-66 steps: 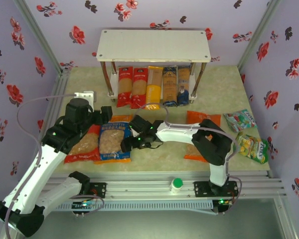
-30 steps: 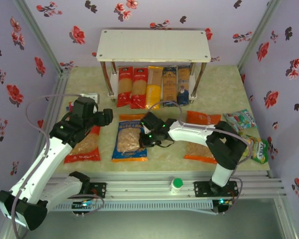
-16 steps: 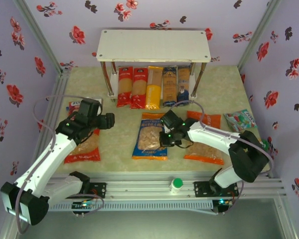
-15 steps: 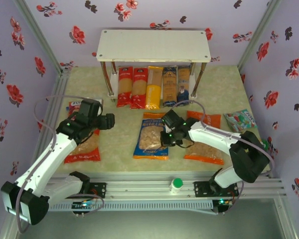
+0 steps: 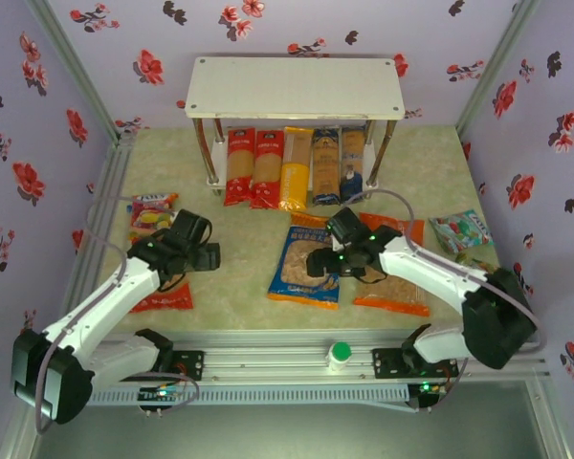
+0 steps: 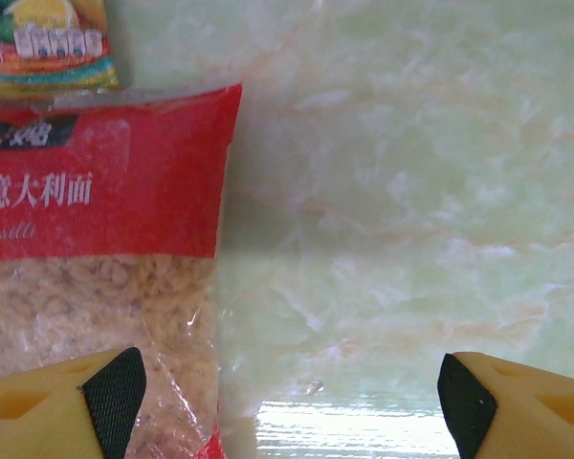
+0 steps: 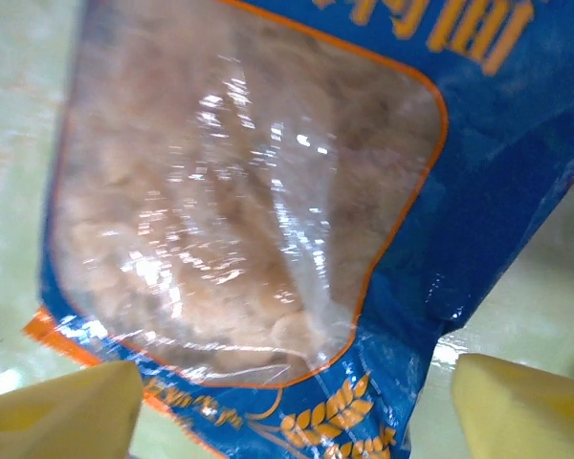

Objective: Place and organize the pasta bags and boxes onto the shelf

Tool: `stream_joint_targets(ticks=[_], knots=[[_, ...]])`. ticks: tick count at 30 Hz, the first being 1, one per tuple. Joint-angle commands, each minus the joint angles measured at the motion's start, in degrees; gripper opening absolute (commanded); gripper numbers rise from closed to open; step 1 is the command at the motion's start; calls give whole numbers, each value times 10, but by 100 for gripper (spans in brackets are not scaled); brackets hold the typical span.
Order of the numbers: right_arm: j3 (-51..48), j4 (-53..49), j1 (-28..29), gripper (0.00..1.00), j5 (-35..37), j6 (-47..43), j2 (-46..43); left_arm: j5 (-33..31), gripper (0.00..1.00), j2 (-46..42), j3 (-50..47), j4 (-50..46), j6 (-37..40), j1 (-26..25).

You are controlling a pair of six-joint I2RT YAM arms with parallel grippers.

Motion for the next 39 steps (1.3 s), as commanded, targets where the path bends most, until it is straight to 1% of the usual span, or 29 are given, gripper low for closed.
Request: stream_joint_targets(ticks=[1, 5, 7, 9, 15, 19, 20, 22, 24, 27, 28, 30, 32, 35, 39], knots=[[30, -11, -3, 88, 15, -12, -54, -48, 85, 19, -20, -31, -49, -9], [60, -19, -3, 88, 30, -23, -100, -72, 83, 52, -33, -50, -83, -10], [73, -19, -3, 88, 35, -32, -116, -72, 76, 71, -34, -59, -97, -10], [83, -18, -3, 89, 37, -40, -122, -73, 74, 85, -35, -69, -106, -10], [98, -14, -5, 89, 29, -56, -120, -84, 76, 96, -38, -81, -125, -9], [94, -10, -9, 89, 29, -59, -119, -83, 74, 119, -39, -81, -130, -6], [92, -9, -10, 89, 29, -60, -120, -81, 71, 122, -41, -79, -130, -5], [90, -10, -13, 89, 30, -60, -122, -74, 59, 129, -46, -70, -131, -3], [87, -13, -16, 89, 31, -62, -125, -70, 48, 136, -50, -64, -130, -2], [85, -18, -21, 89, 32, -63, -133, -65, 41, 148, -52, -56, -125, 1], [85, -19, -22, 89, 32, -63, -135, -62, 35, 153, -53, -52, -123, 1], [85, -20, -24, 89, 34, -62, -142, -56, 16, 161, -53, -47, -117, 2], [84, -20, -25, 89, 37, -61, -148, -45, 0, 168, -52, -39, -110, 2], [83, -21, -27, 89, 40, -60, -155, -33, 0, 171, -51, -32, -99, 2], [83, -20, -28, 89, 42, -58, -157, 2, 0, 161, -41, -18, -88, -6]])
